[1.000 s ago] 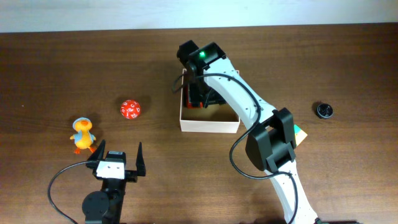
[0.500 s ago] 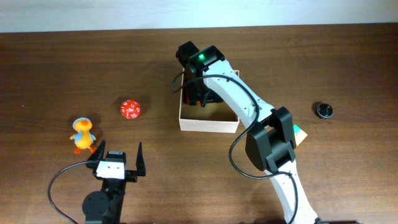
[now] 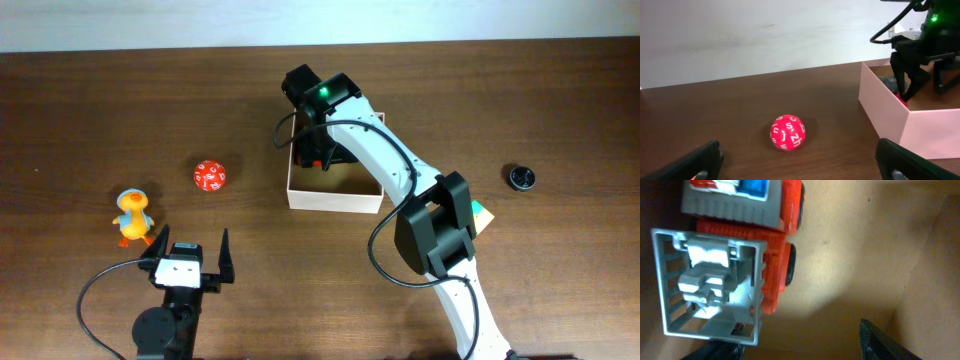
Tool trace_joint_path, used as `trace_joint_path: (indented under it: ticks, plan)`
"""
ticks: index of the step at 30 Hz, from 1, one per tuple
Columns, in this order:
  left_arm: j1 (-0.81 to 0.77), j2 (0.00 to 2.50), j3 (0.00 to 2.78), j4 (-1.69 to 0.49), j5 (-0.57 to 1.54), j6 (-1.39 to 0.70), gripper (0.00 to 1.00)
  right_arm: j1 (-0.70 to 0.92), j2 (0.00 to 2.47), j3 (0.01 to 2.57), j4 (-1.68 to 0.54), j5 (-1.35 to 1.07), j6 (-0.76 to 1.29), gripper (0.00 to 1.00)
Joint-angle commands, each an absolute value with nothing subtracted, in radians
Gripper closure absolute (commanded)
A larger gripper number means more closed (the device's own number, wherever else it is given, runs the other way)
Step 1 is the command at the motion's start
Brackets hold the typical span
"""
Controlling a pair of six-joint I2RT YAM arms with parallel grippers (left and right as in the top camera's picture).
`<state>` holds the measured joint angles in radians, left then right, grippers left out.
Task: Pack container
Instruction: 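Lower the red truck into the box's left side, then open the right gripper, release the truck, and lift away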
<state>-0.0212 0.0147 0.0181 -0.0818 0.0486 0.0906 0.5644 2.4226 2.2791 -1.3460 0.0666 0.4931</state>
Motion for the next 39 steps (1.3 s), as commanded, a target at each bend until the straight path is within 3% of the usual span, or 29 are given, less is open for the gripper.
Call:
trace_joint_path:
  ticks: [1, 18, 39]
  plan:
    - [-0.023, 0.007, 0.012, -0.083, 0.049, 0.110, 0.01, 0.564, 2.379, 2.274, -1.364, 0.053, 0.486, 0.34]
    - [-0.023, 0.007, 0.012, -0.083, 0.049, 0.110, 0.01, 0.563, 2.362, 2.314, -1.455, -0.075, 0.400, 0.33]
    - [-0.023, 0.007, 0.012, -0.083, 0.049, 0.110, 0.01, 0.553, 2.355, 2.362, -1.448, 0.186, 0.382, 0.32]
